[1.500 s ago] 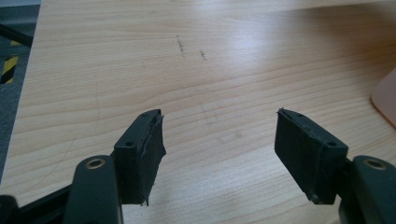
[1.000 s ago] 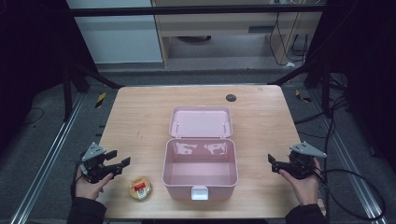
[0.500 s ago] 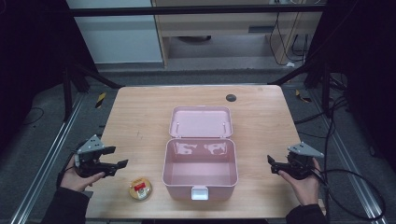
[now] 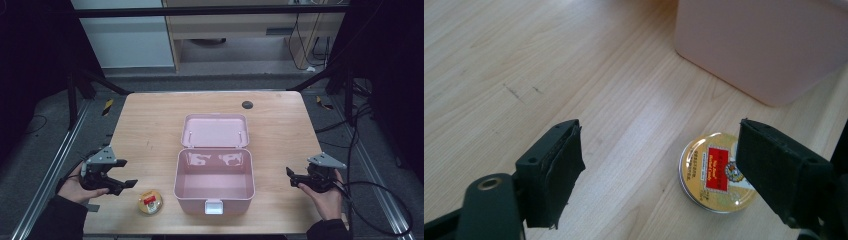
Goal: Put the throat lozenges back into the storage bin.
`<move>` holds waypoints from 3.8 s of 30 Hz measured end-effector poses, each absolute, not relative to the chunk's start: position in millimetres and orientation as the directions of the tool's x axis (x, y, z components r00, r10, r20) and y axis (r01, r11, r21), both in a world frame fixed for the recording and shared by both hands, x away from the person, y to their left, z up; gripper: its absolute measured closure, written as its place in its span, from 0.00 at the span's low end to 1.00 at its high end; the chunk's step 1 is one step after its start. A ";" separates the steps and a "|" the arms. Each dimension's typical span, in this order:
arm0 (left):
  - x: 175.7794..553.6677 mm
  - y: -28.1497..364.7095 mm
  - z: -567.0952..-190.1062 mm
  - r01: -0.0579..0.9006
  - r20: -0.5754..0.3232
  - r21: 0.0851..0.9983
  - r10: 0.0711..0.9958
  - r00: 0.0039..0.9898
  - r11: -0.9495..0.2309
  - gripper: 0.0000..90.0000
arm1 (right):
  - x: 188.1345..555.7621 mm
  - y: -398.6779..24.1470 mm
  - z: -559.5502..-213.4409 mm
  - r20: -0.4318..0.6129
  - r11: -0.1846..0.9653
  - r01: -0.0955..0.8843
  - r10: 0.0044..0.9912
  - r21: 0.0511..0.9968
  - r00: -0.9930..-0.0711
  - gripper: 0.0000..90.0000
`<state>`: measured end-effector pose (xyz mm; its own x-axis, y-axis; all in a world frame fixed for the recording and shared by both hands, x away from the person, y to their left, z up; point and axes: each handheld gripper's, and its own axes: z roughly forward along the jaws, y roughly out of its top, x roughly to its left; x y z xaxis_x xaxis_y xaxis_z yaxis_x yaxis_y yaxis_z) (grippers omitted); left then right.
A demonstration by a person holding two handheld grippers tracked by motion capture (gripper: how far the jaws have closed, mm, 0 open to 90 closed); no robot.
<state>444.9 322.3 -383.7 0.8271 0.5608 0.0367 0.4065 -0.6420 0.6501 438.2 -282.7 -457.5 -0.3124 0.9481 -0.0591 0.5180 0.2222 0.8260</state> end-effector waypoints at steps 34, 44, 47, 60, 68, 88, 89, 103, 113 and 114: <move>439.7 280.7 -406.3 0.238 0.063 0.394 0.284 0.957 -0.888 0.09 | 439.5 -280.0 -460.6 -0.083 0.258 0.535 0.941 0.805 -0.329 0.03; 437.9 270.8 -419.3 0.216 0.057 0.359 0.253 0.966 -0.908 0.08 | 440.1 -278.6 -462.0 -0.087 0.268 0.542 0.938 0.797 -0.336 0.03; 437.4 267.3 -424.3 0.207 0.053 0.341 0.239 0.970 -0.917 0.07 | 440.2 -278.1 -462.4 -0.086 0.271 0.548 0.937 0.792 -0.338 0.03; 437.1 257.5 -445.4 0.174 0.044 0.299 0.195 0.980 -0.938 0.07 | 441.4 -275.8 -465.1 -0.100 0.292 0.552 0.931 0.781 -0.351 0.03; 439.5 254.0 -453.4 0.157 0.042 0.278 0.175 0.984 -0.948 0.08 | 441.7 -274.7 -466.1 -0.104 0.300 0.558 0.929 0.774 -0.356 0.03; 446.5 247.2 -469.1 0.140 0.022 0.237 0.149 0.989 -0.961 0.18 | 442.8 -272.5 -468.5 -0.109 0.314 0.563 0.924 0.764 -0.367 0.03; 446.5 247.2 -469.1 0.140 0.022 0.237 0.149 0.989 -0.961 0.19 | 442.8 -272.5 -468.5 -0.109 0.314 0.563 0.924 0.764 -0.367 0.03; 444.8 250.2 -463.6 0.153 0.020 0.259 0.164 0.986 -0.954 0.22 | 442.5 -272.9 -467.7 -0.103 0.309 0.562 0.924 0.767 -0.368 0.03; 442.5 254.0 -434.4 0.154 0.039 0.299 0.173 0.984 -0.942 0.22 | 442.8 -271.9 -468.7 -0.107 0.314 0.563 0.923 0.765 -0.370 0.03; 442.1 254.2 -430.6 0.158 0.038 0.302 0.178 0.983 -0.940 0.22 | 442.9 -271.7 -468.9 -0.107 0.315 0.563 0.923 0.764 -0.370 0.03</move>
